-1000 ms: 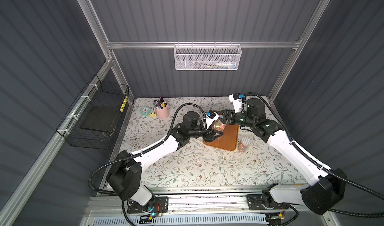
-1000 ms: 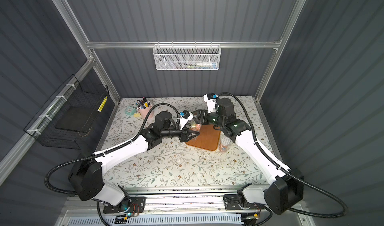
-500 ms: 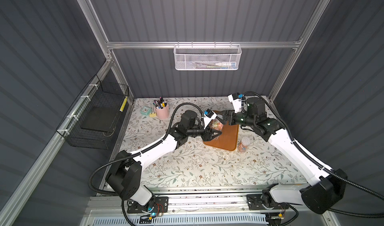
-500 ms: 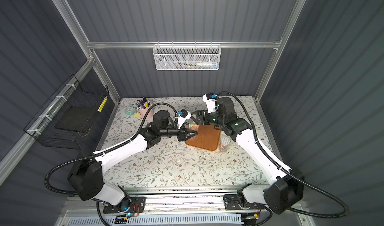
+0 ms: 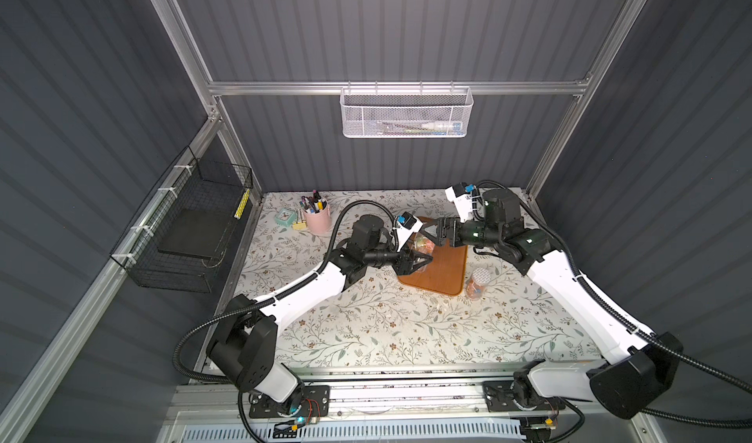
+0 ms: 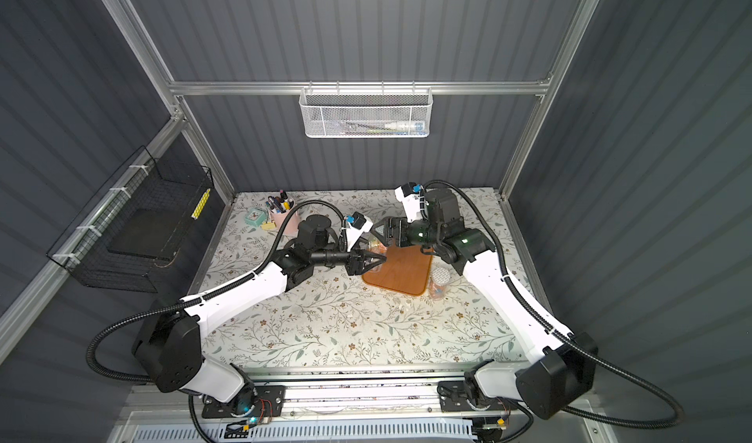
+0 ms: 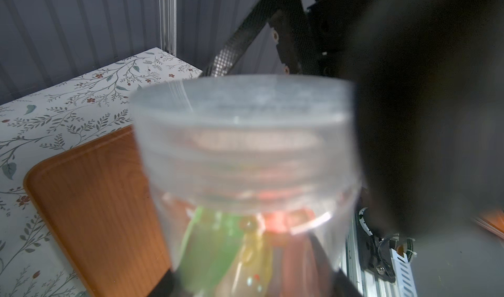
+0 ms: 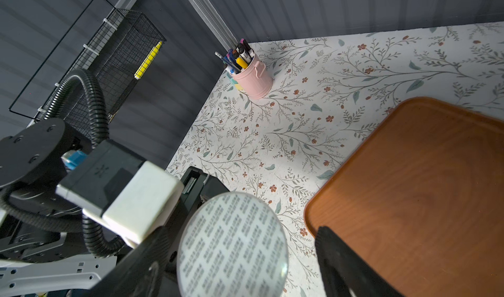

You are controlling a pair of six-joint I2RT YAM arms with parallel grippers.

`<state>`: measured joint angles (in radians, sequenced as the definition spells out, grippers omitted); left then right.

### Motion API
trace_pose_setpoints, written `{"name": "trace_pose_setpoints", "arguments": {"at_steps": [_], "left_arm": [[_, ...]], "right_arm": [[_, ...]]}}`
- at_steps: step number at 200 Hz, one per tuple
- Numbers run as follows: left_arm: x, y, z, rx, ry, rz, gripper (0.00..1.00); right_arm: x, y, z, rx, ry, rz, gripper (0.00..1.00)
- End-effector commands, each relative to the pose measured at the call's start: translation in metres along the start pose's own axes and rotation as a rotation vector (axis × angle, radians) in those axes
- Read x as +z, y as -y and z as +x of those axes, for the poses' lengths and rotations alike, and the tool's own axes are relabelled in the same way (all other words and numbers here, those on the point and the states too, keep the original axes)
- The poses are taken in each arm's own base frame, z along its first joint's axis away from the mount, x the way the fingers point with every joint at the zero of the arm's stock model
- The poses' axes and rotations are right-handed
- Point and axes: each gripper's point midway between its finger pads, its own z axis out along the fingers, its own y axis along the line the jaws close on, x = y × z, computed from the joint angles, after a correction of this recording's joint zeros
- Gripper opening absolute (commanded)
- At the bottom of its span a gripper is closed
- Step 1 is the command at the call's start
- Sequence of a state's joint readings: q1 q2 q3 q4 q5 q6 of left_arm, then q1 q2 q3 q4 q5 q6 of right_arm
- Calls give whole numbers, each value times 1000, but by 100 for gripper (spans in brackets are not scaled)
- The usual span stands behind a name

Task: Pour the candies out of the jar
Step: Unscrew the lid from the jar.

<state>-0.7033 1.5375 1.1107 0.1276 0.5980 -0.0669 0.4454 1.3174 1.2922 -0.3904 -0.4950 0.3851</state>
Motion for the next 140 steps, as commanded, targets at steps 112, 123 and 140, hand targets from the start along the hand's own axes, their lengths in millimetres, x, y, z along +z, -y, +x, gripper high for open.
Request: {"name": "trace_pose_setpoints", "arguments": {"at_steps": [112,123,140], "left_arm": [[5,10,-8,-11,-3,78,0],[5,15,-8,-13,-3,114,0],[3,30,-12,-8,-3,206,0]], "right_arm": [[11,4,-3,-36,8,13,61],[9,1,-3,-64,5,3,54],[3,-20,-2,-150,0,-127,48]]}}
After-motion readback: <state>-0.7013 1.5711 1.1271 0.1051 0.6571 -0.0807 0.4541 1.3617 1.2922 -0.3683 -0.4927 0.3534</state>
